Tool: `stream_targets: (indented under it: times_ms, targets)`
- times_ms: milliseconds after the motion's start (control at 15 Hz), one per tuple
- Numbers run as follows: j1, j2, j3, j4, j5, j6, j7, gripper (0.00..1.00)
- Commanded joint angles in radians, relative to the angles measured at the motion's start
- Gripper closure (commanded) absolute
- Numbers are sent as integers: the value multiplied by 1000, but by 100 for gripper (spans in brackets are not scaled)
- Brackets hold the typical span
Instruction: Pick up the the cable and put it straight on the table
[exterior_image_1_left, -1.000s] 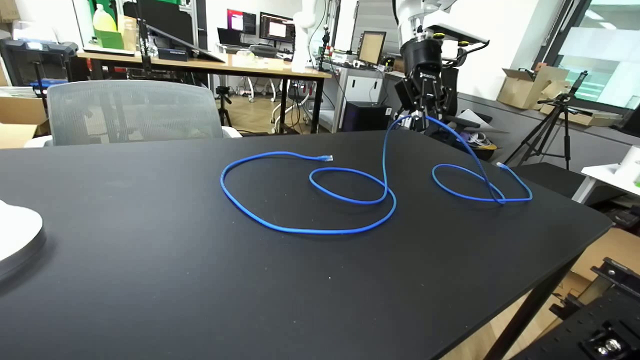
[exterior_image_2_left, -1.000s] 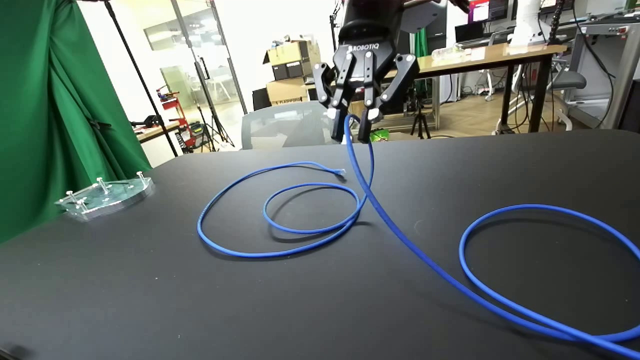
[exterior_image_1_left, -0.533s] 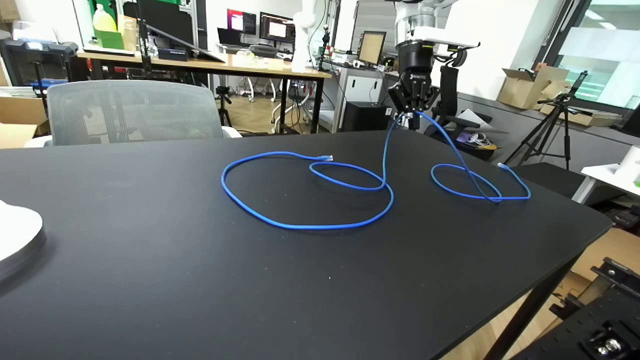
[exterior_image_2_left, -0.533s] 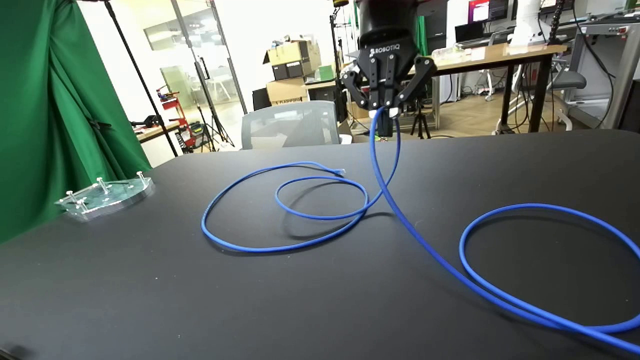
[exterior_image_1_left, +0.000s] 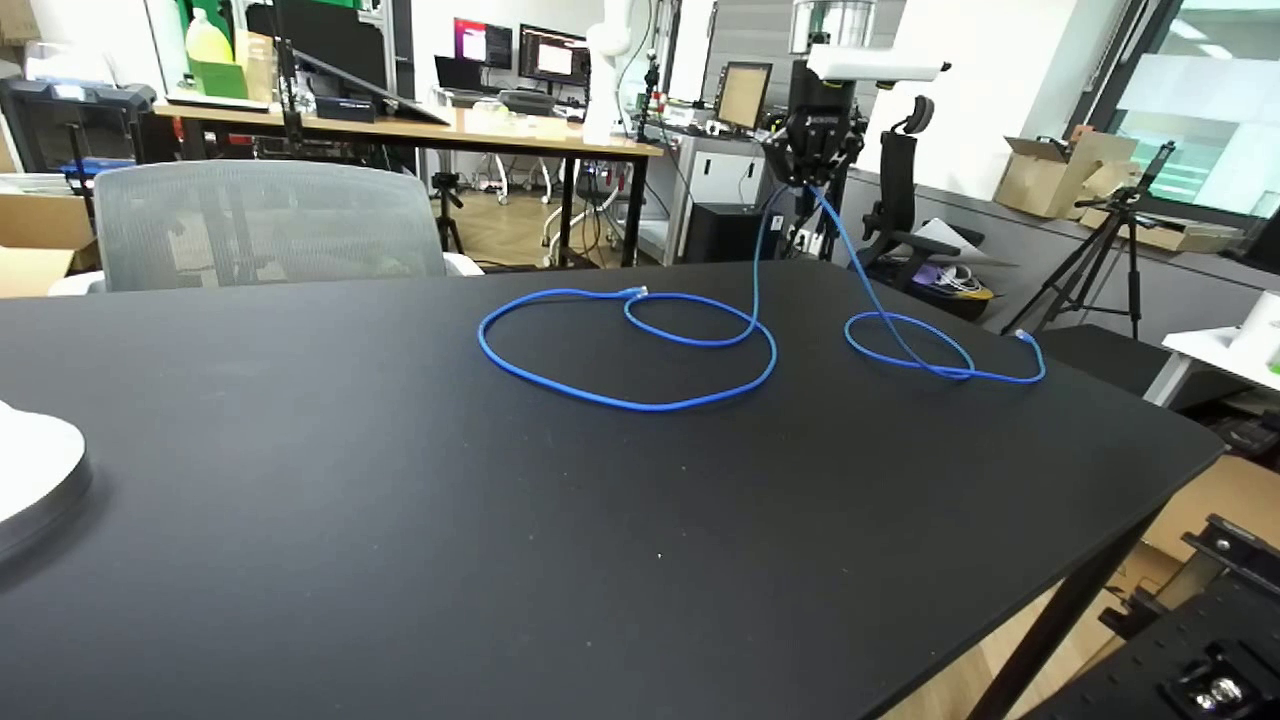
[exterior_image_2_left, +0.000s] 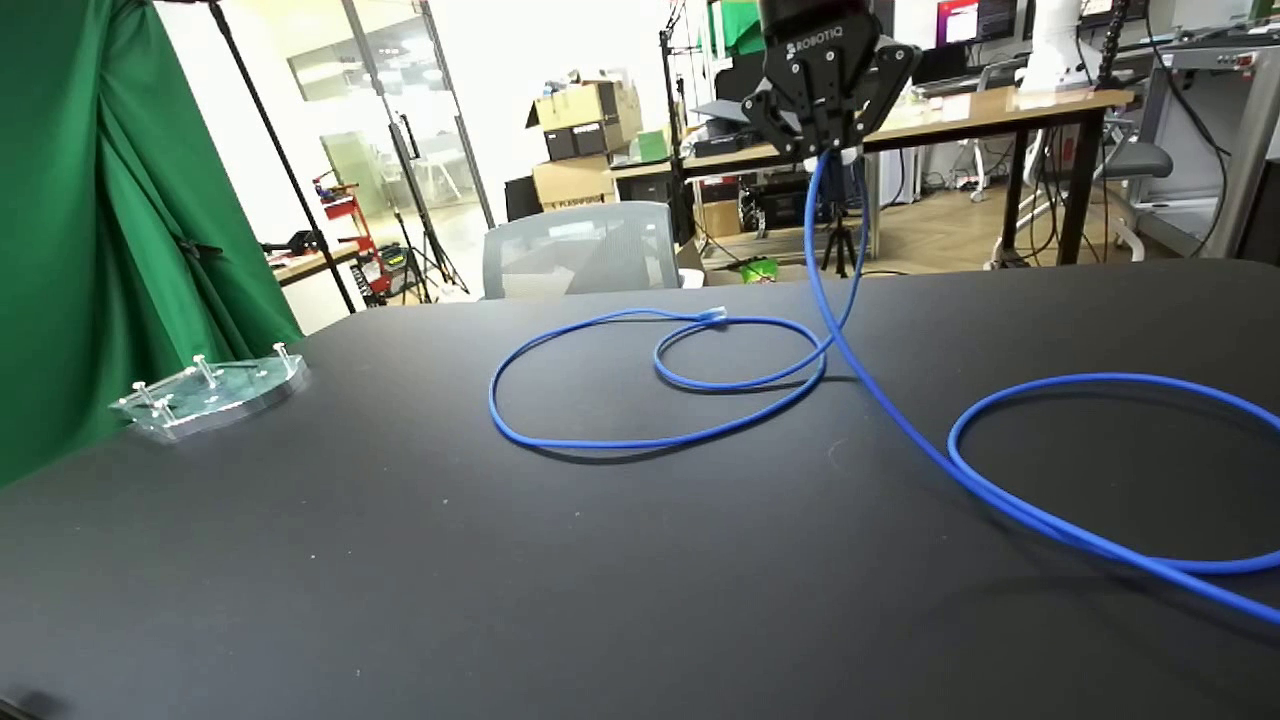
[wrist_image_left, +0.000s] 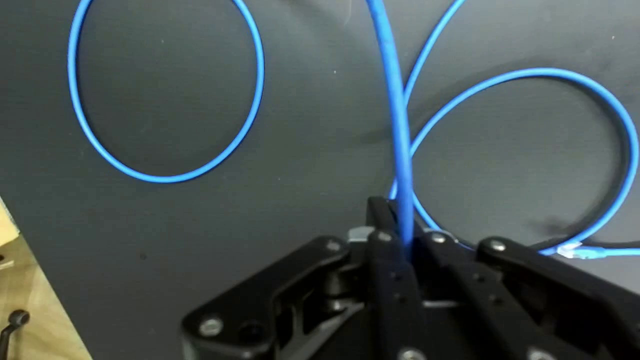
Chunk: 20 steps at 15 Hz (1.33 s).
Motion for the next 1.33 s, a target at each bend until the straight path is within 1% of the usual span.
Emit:
stream_targets:
  times_ms: [0, 200, 400, 667, 933, 1067, 1267]
  targets:
    - [42, -20, -4, -18, -36, 51, 50, 99]
    - [76, -1, 13, 2, -48, 58, 37, 99]
    - [114, 34, 34, 45, -59, 47, 22, 99]
    - [170, 77, 77, 97, -71, 34, -3, 99]
    - [208, 102, 117, 116, -77, 37, -46, 99]
    - [213, 112, 122, 120, -76, 37, -63, 99]
    - [196, 126, 124, 128, -58, 11, -88, 99]
